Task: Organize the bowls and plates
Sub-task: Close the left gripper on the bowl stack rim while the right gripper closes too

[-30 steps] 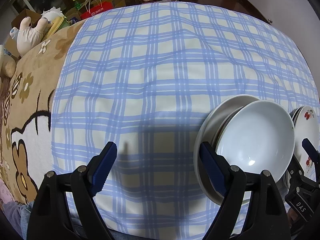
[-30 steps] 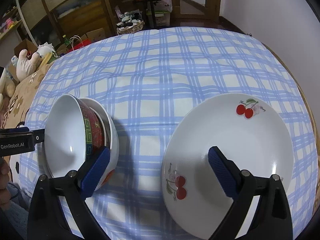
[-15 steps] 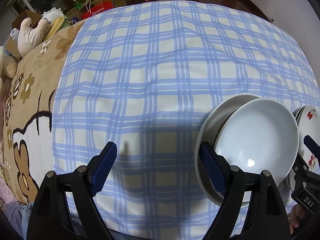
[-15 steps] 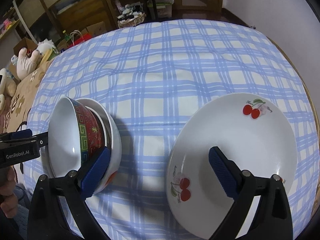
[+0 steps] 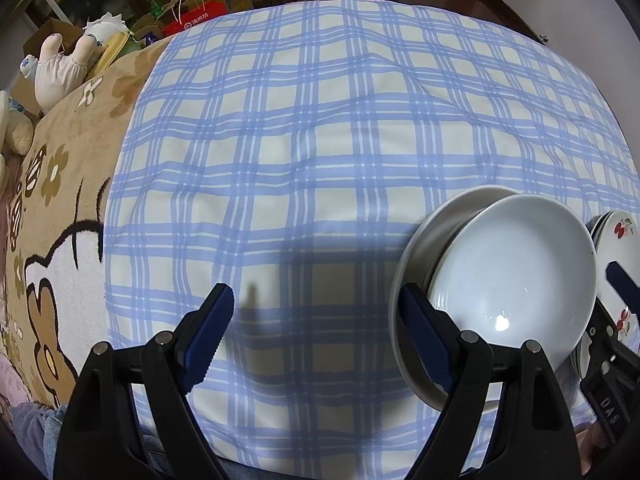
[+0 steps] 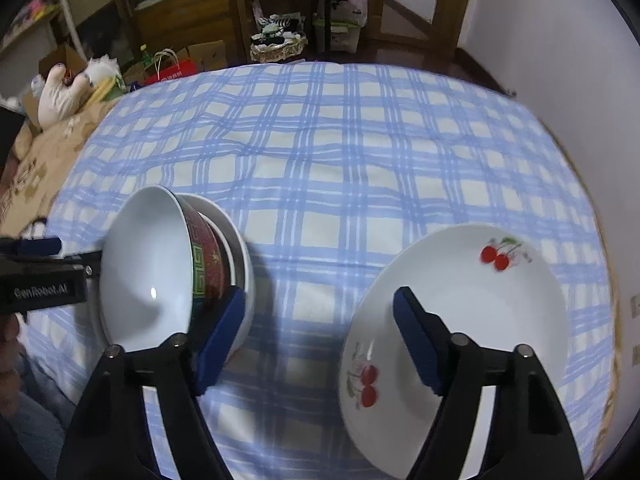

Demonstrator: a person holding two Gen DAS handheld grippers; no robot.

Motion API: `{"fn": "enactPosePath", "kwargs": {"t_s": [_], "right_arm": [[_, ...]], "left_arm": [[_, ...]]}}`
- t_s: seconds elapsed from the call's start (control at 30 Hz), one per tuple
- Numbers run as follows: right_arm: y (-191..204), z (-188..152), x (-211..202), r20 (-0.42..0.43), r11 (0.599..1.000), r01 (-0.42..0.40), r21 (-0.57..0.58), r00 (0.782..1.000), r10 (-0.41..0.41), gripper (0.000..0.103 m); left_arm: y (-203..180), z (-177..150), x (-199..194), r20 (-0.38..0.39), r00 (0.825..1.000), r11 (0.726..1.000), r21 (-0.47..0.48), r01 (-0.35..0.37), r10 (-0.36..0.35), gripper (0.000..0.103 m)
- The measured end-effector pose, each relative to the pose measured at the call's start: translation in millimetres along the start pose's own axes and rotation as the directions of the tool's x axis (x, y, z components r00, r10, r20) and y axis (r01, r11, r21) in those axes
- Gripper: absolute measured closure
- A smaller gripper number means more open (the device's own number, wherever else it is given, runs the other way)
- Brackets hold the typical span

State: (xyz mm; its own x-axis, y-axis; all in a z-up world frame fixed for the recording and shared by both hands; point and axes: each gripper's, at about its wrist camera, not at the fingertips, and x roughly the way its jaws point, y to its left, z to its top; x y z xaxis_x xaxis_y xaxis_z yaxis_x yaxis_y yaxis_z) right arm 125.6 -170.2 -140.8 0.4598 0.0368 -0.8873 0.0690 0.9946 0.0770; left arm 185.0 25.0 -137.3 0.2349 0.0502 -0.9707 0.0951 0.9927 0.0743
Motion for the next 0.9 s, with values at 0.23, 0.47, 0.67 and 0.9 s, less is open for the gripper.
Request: {"fn": "enactPosePath", "kwargs": {"t_s": [0.23,0.47,0.67,0.9], "right_arm": [[-13.6,2.4,11.0,-0.070,0.993,-0.090,0.083,0.993,0.096,0.034],[-6.9,1.7,7.6,-0.062,0.997,-0.064,0.048,0.996,0.067,0.045],[7.6,1.6,4.4,-0.054,0.998,-0.067,0.017,0.996,0.068,0.066],[2.8,6.8,11.3,-0.098,0.989,-0.133,0.072,0.985,0.139,0.074]], "left_arm": [[0.7,0.0,-0.6,0.001,1.000,1.000,-0.003,0.014,-0.014,0.020],[1.1,1.0,0.8,-0.006,1.000,1.000,-0.003,0.019,-0.019,0.020],[2.8,1.3,1.3,-0.010,0.999,0.999,-0.013,0.037,-0.038,0.020],[3.7,1.8,3.1,-0.006,0.999,0.999,-0.009,0.050,-0.050,0.021]]}}
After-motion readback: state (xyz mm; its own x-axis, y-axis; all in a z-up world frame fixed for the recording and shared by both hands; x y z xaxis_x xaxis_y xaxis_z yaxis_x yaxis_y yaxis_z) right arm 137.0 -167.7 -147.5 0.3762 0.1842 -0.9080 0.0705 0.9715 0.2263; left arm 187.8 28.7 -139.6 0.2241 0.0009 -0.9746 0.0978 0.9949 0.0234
